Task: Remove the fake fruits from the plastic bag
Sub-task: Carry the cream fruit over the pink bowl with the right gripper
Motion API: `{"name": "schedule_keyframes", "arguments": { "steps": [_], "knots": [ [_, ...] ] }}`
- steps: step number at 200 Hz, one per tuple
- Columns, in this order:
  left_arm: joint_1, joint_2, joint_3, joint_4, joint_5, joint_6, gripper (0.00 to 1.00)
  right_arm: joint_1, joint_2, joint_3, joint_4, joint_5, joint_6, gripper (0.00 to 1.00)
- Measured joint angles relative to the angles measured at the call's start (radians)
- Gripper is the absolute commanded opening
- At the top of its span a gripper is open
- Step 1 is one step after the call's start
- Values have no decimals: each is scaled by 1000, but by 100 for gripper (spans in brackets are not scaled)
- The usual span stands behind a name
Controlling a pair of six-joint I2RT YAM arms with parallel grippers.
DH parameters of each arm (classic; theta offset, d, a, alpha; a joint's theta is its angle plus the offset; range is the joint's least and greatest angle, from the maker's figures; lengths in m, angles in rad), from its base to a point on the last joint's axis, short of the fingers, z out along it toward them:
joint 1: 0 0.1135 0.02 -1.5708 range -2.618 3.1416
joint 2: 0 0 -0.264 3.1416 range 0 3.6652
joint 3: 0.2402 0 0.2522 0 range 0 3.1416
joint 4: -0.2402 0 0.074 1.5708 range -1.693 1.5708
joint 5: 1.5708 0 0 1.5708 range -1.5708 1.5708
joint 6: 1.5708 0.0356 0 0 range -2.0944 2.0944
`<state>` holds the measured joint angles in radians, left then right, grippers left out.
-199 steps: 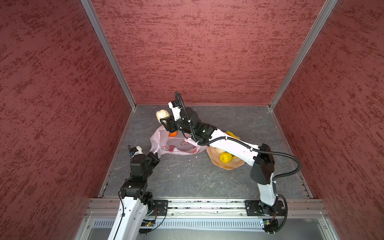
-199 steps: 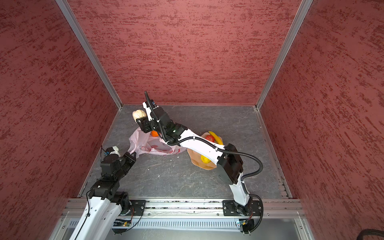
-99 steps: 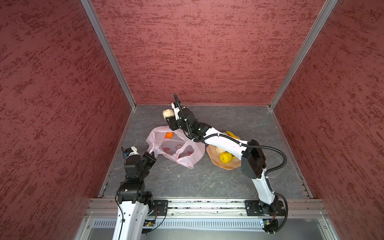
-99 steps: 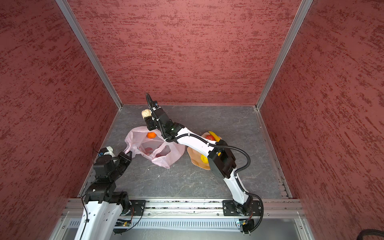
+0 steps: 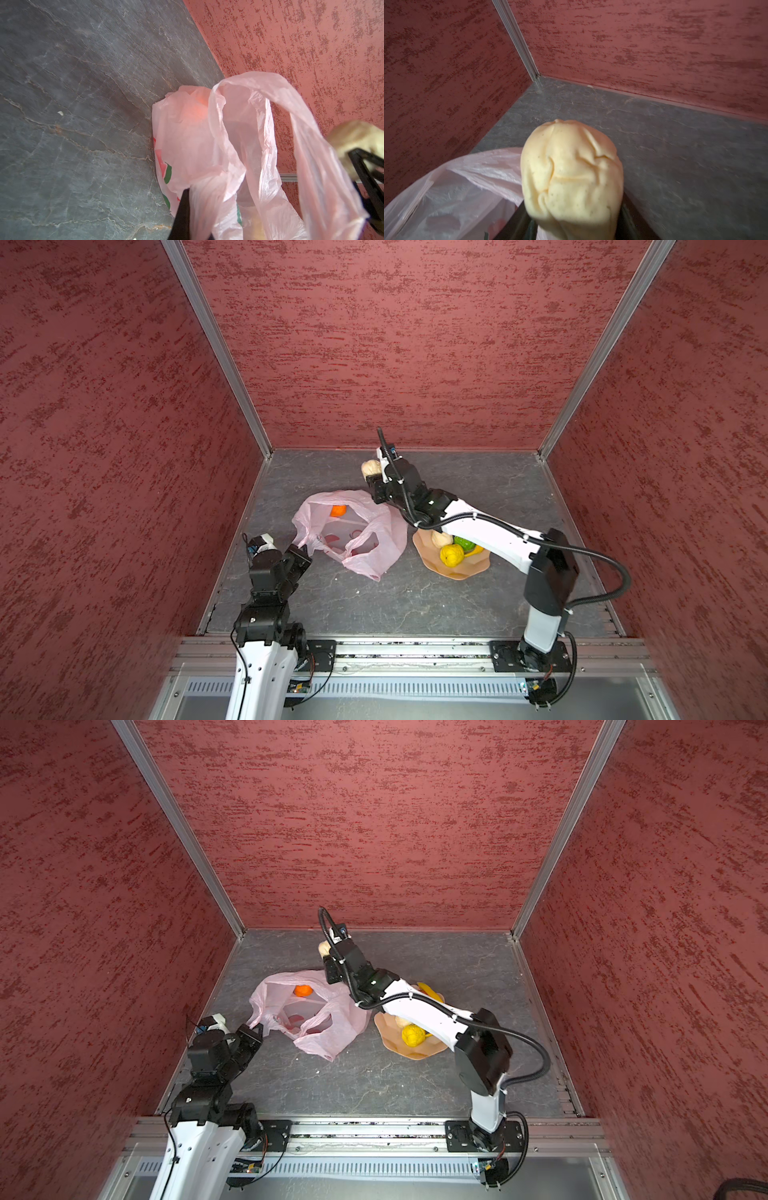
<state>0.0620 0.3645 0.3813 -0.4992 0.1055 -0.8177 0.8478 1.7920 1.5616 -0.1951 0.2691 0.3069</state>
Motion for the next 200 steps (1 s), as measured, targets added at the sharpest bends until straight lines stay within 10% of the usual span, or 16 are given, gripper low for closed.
{"name": "schedule_keyframes", "arguments": {
  "steps": [63, 200],
  "knots": [
    [0, 21, 21, 2, -11, 58, 0, -18, -271, -351, -119, 55, 194, 26],
    [0, 44, 21, 16, -6, 79, 0, -2, -303, -645, -146, 22, 459, 31]
  ]
}}
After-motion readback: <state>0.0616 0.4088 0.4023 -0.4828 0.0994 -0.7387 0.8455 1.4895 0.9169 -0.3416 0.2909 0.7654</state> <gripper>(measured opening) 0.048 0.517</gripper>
